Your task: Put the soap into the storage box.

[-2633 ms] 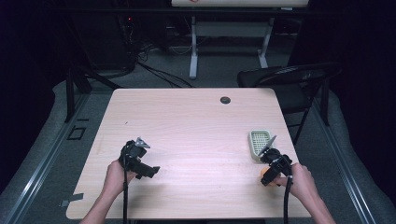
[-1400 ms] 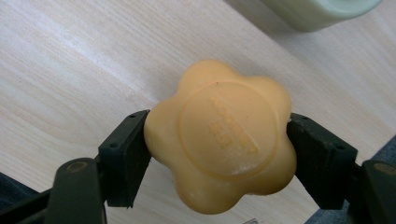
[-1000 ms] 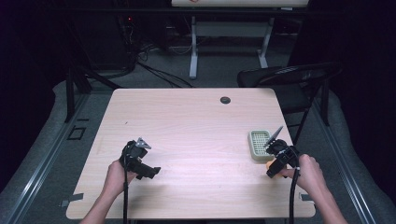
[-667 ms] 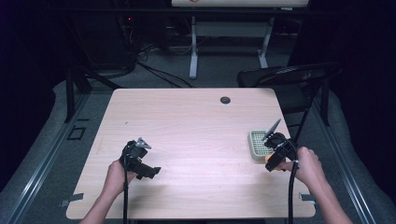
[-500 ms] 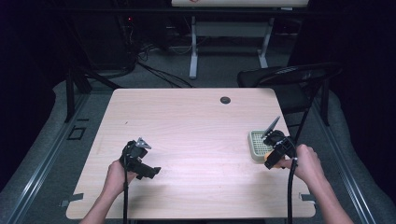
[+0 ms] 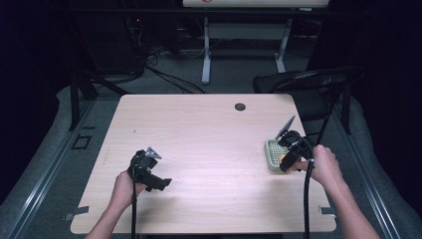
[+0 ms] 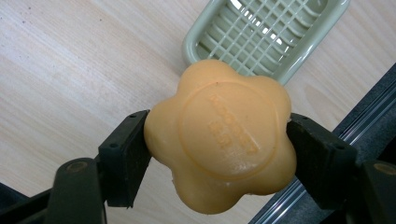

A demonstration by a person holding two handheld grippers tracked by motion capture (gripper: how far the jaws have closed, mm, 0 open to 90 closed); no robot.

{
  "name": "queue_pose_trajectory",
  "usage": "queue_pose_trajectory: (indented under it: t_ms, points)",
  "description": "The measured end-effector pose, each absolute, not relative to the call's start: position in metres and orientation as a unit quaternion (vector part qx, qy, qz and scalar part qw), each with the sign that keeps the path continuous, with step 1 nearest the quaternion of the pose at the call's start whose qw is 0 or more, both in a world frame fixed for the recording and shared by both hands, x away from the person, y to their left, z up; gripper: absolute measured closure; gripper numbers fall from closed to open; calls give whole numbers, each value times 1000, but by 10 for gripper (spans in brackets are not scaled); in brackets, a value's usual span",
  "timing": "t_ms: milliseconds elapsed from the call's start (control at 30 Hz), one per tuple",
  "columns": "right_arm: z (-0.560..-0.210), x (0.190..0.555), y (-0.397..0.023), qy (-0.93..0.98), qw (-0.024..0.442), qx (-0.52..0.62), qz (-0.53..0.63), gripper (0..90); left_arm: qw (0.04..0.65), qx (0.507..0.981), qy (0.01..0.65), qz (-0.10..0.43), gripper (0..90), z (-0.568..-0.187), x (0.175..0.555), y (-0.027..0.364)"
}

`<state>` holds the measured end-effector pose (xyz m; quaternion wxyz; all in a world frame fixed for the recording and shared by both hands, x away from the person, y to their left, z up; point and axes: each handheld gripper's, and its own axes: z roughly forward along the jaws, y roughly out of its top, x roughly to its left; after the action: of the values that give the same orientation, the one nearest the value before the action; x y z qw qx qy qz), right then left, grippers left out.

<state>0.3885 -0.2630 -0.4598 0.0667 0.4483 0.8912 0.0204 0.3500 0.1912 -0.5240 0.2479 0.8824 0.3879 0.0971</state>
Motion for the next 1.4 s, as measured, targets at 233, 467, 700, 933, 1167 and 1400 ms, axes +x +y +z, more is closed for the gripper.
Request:
queue_pose_trajectory:
  t_ms: [233,467,700,933,1167,1400]
  points:
    - [-457,396,-260,892,70,446,17,265,248,883,387,96,8,-524,350,191]
    - [-459,404,-258,890,72,450,24,265,248,883,387,97,9,-524,350,191]
    - [-462,411,-260,884,77,459,34,266,248,883,387,96,9,-524,350,191]
    - [-466,419,-261,879,78,468,42,266,247,883,386,95,9,-524,350,191]
    - [-469,425,-262,881,77,466,34,265,247,884,386,95,9,-524,350,191]
    - [-476,429,-262,874,80,476,46,265,247,884,386,95,9,-525,350,191]
